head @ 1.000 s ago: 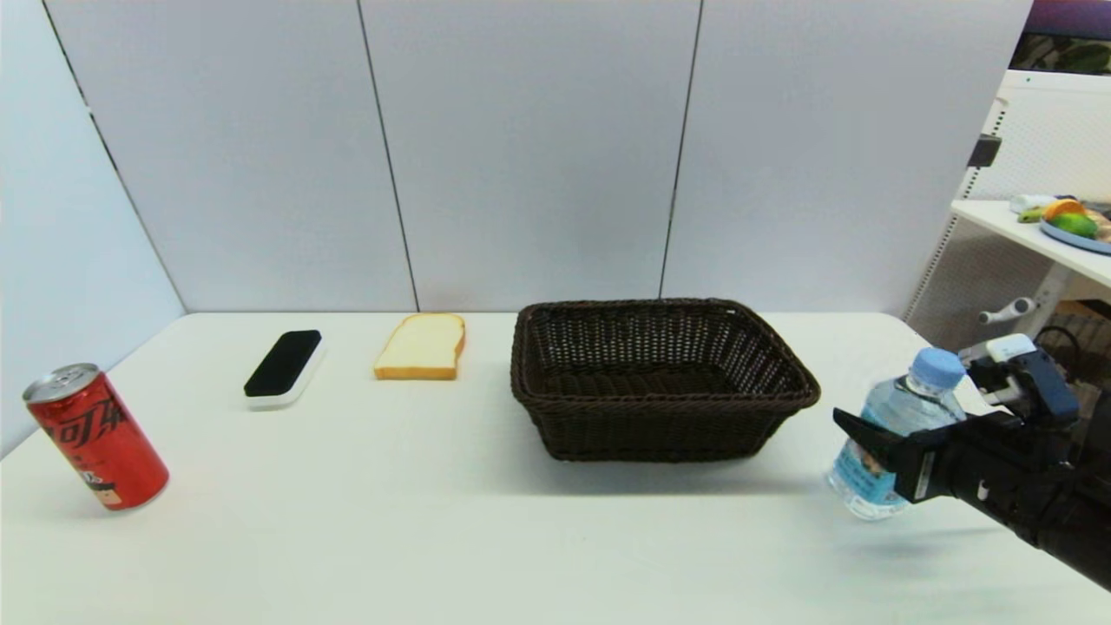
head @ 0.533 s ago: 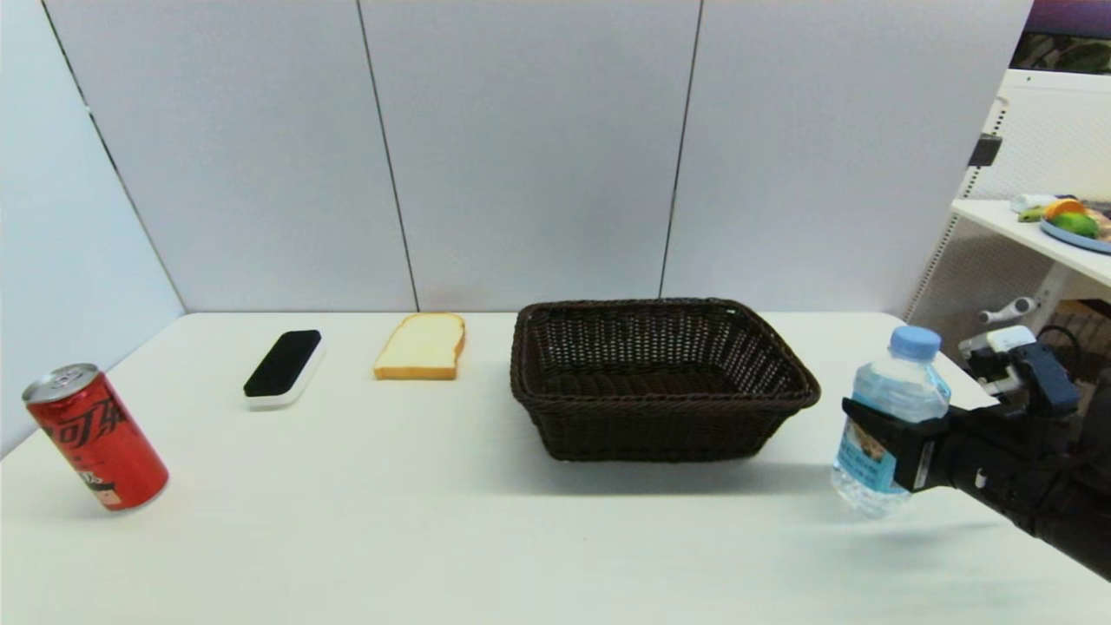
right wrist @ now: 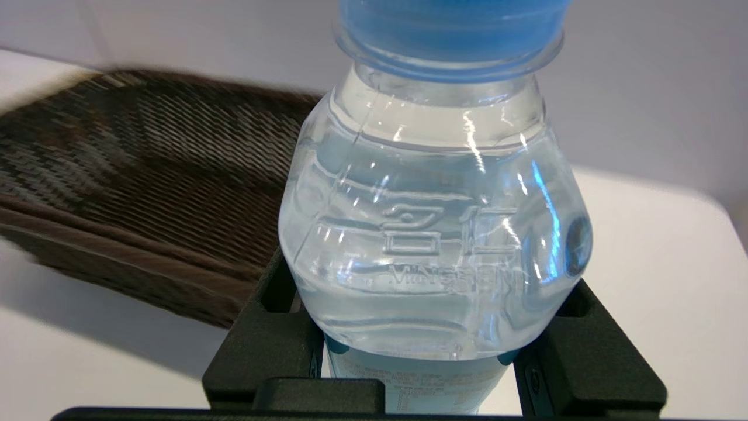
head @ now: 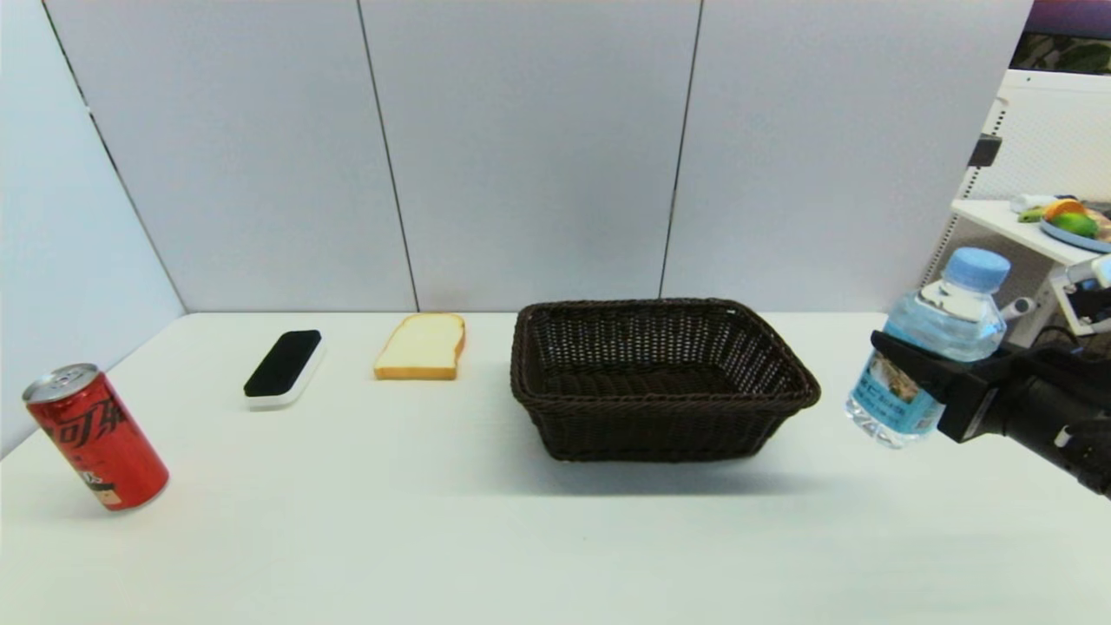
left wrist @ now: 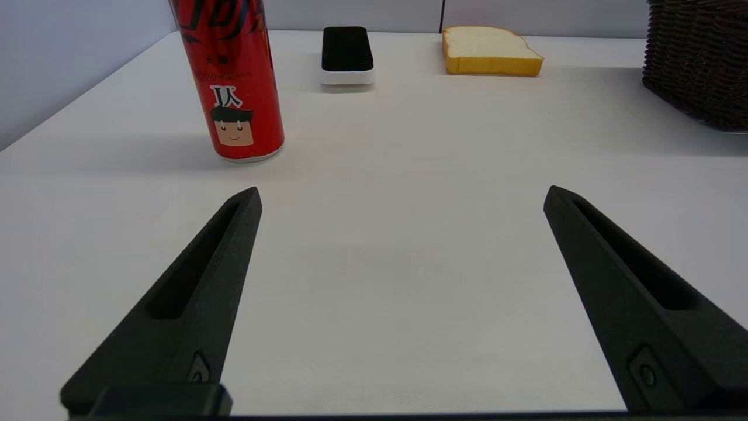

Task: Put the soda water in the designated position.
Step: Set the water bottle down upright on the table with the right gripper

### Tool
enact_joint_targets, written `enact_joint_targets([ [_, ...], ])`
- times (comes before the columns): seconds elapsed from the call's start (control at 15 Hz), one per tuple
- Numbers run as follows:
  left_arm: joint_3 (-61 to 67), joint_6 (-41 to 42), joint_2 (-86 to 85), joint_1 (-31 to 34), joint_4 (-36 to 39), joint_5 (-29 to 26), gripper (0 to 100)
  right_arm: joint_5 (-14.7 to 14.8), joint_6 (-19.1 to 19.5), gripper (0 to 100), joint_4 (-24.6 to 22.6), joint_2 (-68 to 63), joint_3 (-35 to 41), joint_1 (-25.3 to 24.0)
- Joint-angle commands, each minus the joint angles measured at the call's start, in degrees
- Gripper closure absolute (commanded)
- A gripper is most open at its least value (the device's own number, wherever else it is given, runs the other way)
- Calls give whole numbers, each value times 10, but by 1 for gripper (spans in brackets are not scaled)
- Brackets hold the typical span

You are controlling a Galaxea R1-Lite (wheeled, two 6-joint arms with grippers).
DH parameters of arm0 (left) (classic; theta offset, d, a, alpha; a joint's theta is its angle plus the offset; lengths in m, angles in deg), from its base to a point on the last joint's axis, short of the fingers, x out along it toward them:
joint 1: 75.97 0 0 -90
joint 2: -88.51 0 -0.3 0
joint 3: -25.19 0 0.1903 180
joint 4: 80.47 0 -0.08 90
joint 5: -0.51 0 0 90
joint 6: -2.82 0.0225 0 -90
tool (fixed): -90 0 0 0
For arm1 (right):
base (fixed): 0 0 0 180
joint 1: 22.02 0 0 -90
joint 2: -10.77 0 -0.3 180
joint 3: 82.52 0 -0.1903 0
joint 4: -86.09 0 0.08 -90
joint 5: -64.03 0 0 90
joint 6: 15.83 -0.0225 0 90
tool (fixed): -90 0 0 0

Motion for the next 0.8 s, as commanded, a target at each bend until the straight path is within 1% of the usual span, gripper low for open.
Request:
enact_joint_targets([
  [0.07,0,0,0,0,1,0,0,-80,0,100,92,104,-33,-45],
  [0.13,0,0,0,0,0,0,0,-124,1,100,109,120,-27,-65],
  [0.2,0,0,0,0,0,0,0,-163,1,100,116,129,-20,-89],
  [0.27,0,0,0,0,0,0,0,-195,6,100,115,132,-12,-115],
  [0.33,0,0,0,0,1,0,0,-218,11,100,110,132,-3,-144],
  [0.4,0,0,0,0,1,0,0,-225,18,100,113,128,-2,-175],
  [0.6,0,0,0,0,1,0,0,-223,44,100,118,91,3,-257],
  [0.67,0,0,0,0,0,0,0,-220,52,100,116,75,8,-276],
  [0.8,0,0,0,0,0,0,0,-220,71,100,115,35,12,-283],
])
